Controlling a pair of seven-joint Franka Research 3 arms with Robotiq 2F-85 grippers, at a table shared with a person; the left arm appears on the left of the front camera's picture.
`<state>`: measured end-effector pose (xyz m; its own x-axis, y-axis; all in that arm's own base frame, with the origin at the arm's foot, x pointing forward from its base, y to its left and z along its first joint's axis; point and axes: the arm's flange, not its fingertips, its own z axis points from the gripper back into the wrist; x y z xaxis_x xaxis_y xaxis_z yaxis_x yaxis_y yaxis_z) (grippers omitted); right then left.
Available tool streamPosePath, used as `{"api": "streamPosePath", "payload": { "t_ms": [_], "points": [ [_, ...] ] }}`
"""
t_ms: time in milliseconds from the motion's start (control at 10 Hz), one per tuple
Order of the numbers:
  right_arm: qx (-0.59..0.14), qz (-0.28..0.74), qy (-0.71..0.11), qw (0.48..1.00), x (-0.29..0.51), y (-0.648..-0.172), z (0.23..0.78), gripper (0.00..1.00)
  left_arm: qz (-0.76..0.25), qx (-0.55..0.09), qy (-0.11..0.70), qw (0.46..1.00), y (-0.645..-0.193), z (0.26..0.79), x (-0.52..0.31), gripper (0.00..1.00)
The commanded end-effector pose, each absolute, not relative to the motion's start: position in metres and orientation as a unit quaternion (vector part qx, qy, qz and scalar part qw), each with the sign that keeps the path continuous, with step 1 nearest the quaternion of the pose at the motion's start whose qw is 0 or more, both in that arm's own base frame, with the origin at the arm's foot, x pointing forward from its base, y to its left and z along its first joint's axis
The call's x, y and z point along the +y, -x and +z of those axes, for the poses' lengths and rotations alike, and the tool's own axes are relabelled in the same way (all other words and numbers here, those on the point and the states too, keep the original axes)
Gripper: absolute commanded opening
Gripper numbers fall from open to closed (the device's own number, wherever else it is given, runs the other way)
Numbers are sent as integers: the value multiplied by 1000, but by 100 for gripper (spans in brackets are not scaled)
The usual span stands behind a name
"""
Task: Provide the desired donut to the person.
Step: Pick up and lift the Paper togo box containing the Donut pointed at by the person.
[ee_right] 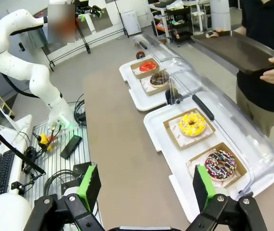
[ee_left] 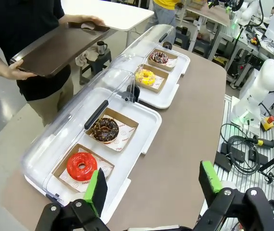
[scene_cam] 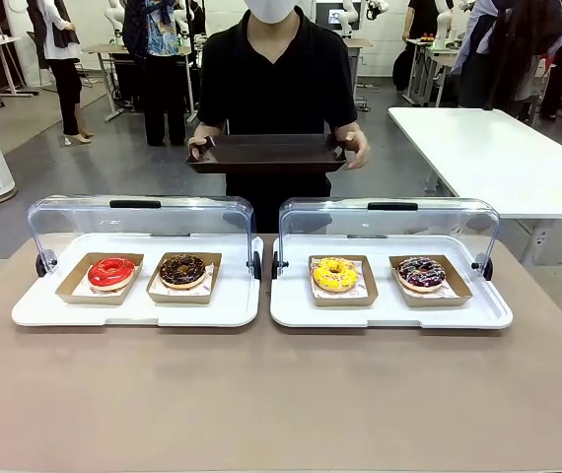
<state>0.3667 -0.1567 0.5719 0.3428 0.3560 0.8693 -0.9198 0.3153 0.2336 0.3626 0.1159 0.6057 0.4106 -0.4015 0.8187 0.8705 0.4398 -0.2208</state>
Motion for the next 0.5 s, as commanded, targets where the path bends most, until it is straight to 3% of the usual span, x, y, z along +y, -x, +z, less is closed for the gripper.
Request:
{"api": "streamPosePath", "payload": {
  "t_ms": [0,400],
  "points": [
    [-366,440,-385,724,-157,-367,571,100,-411,-355,336,770,-362,608,118,100],
    [-366,440,-385,724,-157,-367,571,100,-411,-355,336,770,-362,608,118,100]
  ]
}}
